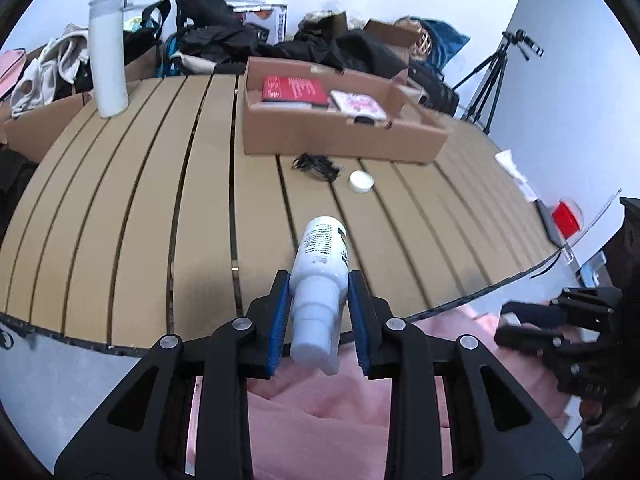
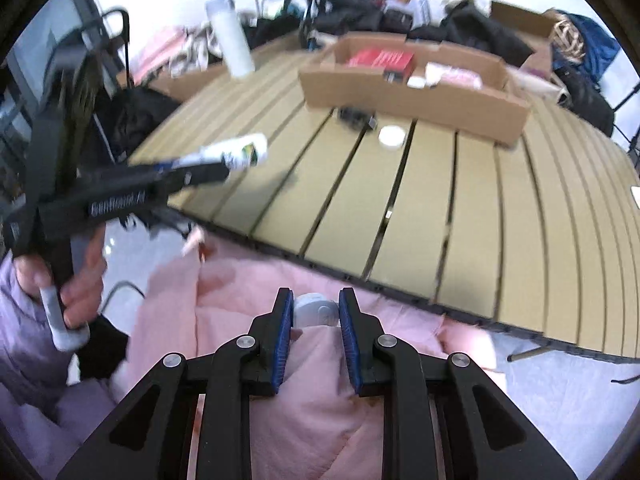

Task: Organize objects
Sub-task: 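Carry the white bottle into the tray and open the left gripper, then withdraw the left gripper from the tray toward the lap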

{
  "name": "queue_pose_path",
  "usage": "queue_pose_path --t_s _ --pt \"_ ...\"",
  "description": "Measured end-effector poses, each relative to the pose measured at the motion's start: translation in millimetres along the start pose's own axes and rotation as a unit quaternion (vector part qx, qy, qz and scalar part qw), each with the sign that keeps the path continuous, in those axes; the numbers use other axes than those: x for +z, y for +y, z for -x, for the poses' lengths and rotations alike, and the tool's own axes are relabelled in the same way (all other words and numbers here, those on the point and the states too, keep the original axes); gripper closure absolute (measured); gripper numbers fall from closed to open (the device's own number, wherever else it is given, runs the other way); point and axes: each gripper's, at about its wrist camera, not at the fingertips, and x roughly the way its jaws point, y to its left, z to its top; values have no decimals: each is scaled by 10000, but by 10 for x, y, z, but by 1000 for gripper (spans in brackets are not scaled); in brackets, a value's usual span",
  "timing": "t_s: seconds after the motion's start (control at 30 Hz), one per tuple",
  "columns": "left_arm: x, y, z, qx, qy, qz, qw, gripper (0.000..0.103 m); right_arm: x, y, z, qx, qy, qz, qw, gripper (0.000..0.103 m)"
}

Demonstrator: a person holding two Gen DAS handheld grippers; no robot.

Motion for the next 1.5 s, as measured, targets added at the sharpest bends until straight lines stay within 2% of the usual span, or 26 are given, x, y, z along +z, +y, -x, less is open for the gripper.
queue_pose_path --t_s 0.03,0.17,0.3,0.43,0.53,0.6,0.7,0.8,0.87,0.93,1.0,1.1,1.13,1.17,1.2,1.23,1.27,1.33,1.37,1.4,1.47,1.5 --pt "32 -49 95 -14 -112 -63 9999 79 48 148 -27 -23 -98 -10 9999 78" --pt "206 -209 411 -177 -544 -243 9981 79 312 206 133 -124 -696 -166 9974 78" --pt "536 -320 635 -230 -876 -364 9952 79 597 62 429 -423 -1151 -163 9923 78" --pt "984 -410 854 -172 -1284 -514 9902 79 1022 -59 816 -648 -1642 43 9843 78" --pt "1297 -472 915 -206 -1542 -640 9857 79 1309 -143 988 -752 -1872 185 9793 78" --pt "1477 -490 850 -223 -1549 -651 9855 79 1505 -248 1007 -756 -1905 189 9786 78" --pt "1802 -500 491 -363 -1280 -610 9892 78 1831 -491 852 -671 -1785 134 9816 78" --pt "2144 -474 -284 -241 -685 -364 9967 78 2160 -869 466 -358 -1421 -198 9890 78" --pt "2295 -385 -782 -231 -291 -91 9993 79 2383 -1177 23 -177 -1018 -515 9933 78" --pt "2412 -323 -1301 -281 48 151 9995 79 2547 -1423 -454 -248 -635 -678 9954 78" --pt "2489 -291 -1664 -244 225 291 9990 79 2648 -1602 -811 -229 -371 -804 9958 78" --pt "2551 -279 -2195 -162 498 468 9975 78 2795 -1934 -1414 46 49 -1251 9921 77" --pt "2528 -282 -2350 -115 653 444 9968 73 2799 -1985 -1533 100 175 -1321 9910 77" --pt "2516 -294 -2439 -53 755 348 9965 66 2818 -2038 -1686 128 325 -1359 9901 77" --pt "2502 -311 -2471 -13 773 240 9967 65 2837 -2067 -1799 31 435 -1340 9900 77" --pt "2473 -337 -2435 8 652 100 9978 62 2861 -2088 -1874 -138 490 -1253 9908 74" --pt "2447 -348 -2379 -5 534 14 9986 49 2872 -2109 -1904 -194 479 -1226 9911 70" --pt "2432 -352 -2222 50 302 -97 9995 36 2862 -2160 -1900 -78 411 -1315 9904 30" --pt "2436 -345 -2128 82 199 -123 9997 36 2855 -2168 -1863 -51 359 -1337 9904 25" --pt "2460 -338 -2046 114 152 -168 9997 35 2850 -2168 -1806 -79 310 -1340 9905 24" --pt "2514 -342 -1811 281 206 -303 9989 24 2848 -2139 -1626 -226 257 -1262 9914 24" --pt "2546 -346 -1709 343 208 -343 9986 24 2843 -2101 -1510 -289 232 -1177 9924 24"
